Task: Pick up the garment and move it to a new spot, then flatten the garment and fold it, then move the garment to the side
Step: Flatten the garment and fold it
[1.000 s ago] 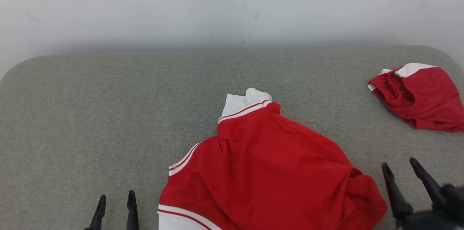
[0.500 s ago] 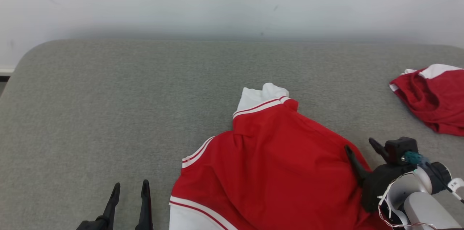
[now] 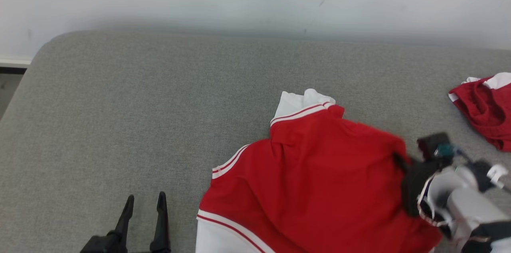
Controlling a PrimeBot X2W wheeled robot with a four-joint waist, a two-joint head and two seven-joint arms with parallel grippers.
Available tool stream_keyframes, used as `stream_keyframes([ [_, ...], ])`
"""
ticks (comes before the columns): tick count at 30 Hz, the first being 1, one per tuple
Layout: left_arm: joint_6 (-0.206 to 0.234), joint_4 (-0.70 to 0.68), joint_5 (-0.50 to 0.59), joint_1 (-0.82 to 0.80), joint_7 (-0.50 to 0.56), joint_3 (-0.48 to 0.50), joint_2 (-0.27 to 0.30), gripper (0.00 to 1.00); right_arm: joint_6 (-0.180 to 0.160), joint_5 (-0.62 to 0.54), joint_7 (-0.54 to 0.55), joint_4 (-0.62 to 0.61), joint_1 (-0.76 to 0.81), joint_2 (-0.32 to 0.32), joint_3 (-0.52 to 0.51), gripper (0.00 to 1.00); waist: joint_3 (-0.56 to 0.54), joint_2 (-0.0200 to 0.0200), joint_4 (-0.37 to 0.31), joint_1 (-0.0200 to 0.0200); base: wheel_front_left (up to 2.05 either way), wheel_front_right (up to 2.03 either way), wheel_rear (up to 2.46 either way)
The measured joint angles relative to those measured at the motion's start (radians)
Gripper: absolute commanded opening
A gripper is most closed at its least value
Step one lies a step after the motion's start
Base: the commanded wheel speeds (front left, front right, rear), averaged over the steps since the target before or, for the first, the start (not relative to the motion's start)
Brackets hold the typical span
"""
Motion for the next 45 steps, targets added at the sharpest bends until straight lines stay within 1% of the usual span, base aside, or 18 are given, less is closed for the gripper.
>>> stream_keyframes([
  [2, -0.002, 0.002, -0.001, -0.013, 0.0, -0.004, 0.0, 1.0, 0.0, -0.002, -0.02, 0.001, -0.06, -0.022, 0.011, 0.0, 0.007, 0.0, 0.006, 0.0, 0.0, 0.0, 0.0],
  [3, -0.002, 0.002, -0.001, -0.013, 0.0, -0.004, 0.0, 1.0, 0.0, -0.002, -0.02, 0.001, -0.06, -0.022, 0.011, 0.0, 0.007, 0.0, 0.006, 0.0, 0.0, 0.0, 0.0],
  [8, -0.009, 0.016, -0.006, -0.035, 0.0, -0.022, 0.0, 1.0, 0.0, -0.037, -0.053, 0.013, -0.228, -0.049, 0.04, 0.0, 0.023, 0.0, 0.032, 0.0, 0.0, 0.0, 0.0],
  [11, -0.01, 0.024, -0.013, -0.051, 0.0, -0.034, 0.0, 1.0, 0.0, -0.033, -0.054, 0.044, -0.306, -0.044, 0.058, 0.0, 0.03, 0.0, 0.054, 0.0, 0.0, 0.0, 0.0],
  [14, -0.012, 0.031, -0.022, -0.067, 0.0, -0.058, 0.0, 1.0, 0.0, -0.033, -0.061, 0.101, -0.373, -0.038, 0.077, 0.0, 0.039, 0.0, 0.077, 0.0001, 0.0, 0.0, 0.0],
  [17, -0.012, 0.037, -0.033, -0.078, 0.0, -0.078, 0.0, 1.0, 0.0, -0.038, -0.106, 0.169, -0.411, -0.027, 0.095, 0.0, 0.046, 0.0, 0.102, 0.0, 0.0, 0.0, 0.0],
  [18, -0.009, 0.038, -0.035, -0.083, 0.0, -0.086, 0.0, 1.0, 0.0, -0.038, -0.119, 0.196, -0.422, -0.02, 0.097, 0.4, 0.048, 0.0, 0.109, 0.0, 0.0, 0.0, 0.0],
  [19, -0.009, 0.039, -0.038, -0.085, 0.0, -0.091, -0.001, 1.0, 0.0, -0.038, -0.131, 0.221, -0.429, -0.012, 0.1, 0.51, 0.05, -0.0001, 0.116, 0.0, 0.0, 0.0, 0.0],
  [20, -0.007, 0.041, -0.041, -0.085, 0.0, -0.095, 0.0, 1.0, 0.0, -0.04, -0.143, 0.246, -0.435, -0.005, 0.105, 1.0, 0.051, 0.0, 0.122, 0.0001, 0.0, 0.0, 0.0],
  [23, 0.0, 0.047, -0.052, -0.085, 0.0, -0.101, 0.0, 1.0, 0.0, -0.041, -0.181, 0.299, -0.436, 0.016, 0.121, 1.0, 0.046, 0.0, 0.131, 0.0001, 0.0, 0.0, 0.0],
  [28, -0.003, 0.063, -0.047, -0.073, 0.0, -0.089, -0.001, 1.0, 0.0, -0.017, -0.304, 0.332, -0.432, 0.025, 0.119, 1.0, 0.025, 0.0, 0.117, 0.0001, 0.0, 0.0, 0.0],
  [31, -0.012, 0.07, -0.031, -0.041, 0.0, -0.071, -0.001, 1.0, 0.0, 0.038, -0.368, 0.314, -0.389, 0.034, 0.086, 1.0, -0.004, -0.0001, 0.087, -0.0001, 0.0, 0.0, 0.0],
  [33, -0.018, 0.073, -0.029, -0.035, 0.0, -0.064, 0.0, 1.0, 0.0, 0.057, -0.378, 0.278, -0.353, 0.031, 0.068, 1.0, -0.02, -0.0001, 0.069, -0.0001, 0.0, 0.0, 0.0],
  [34, -0.018, 0.074, -0.027, -0.03, 0.0, -0.064, -0.001, 1.0, 0.0, 0.068, -0.38, 0.256, -0.332, 0.028, 0.056, 1.0, -0.027, 0.0, 0.06, -0.0001, 0.0, 0.0, 0.0],
  [36, -0.02, 0.078, -0.024, -0.017, 0.0, -0.06, -0.001, 1.0, 0.0, 0.071, -0.382, 0.171, -0.279, 0.016, 0.012, 1.0, -0.041, 0.0, 0.042, -0.0002, 0.0, 0.0, 0.0],
  [40, -0.027, 0.079, -0.023, -0.016, 0.0, -0.055, 0.0, 1.0, 0.0, 0.028, -0.385, -0.028, -0.119, 0.008, -0.124, 1.0, -0.064, -0.0001, 0.006, -0.0002, 0.0, 0.0, 0.0],
  [42, -0.027, 0.081, -0.021, -0.016, 0.0, -0.056, -0.001, 1.0, 0.0, -0.003, -0.384, -0.112, -0.014, 0.022, -0.193, 1.0, -0.071, -0.0001, -0.011, -0.0002, 0.0, 0.0, 0.0],
  [45, -0.028, 0.086, -0.021, -0.021, 0.0, -0.055, -0.001, 1.0, 0.0, -0.058, -0.385, -0.243, 0.121, 0.074, -0.294, 1.0, -0.078, -0.0001, -0.034, -0.0002, 0.0, 0.0, 0.0],
])
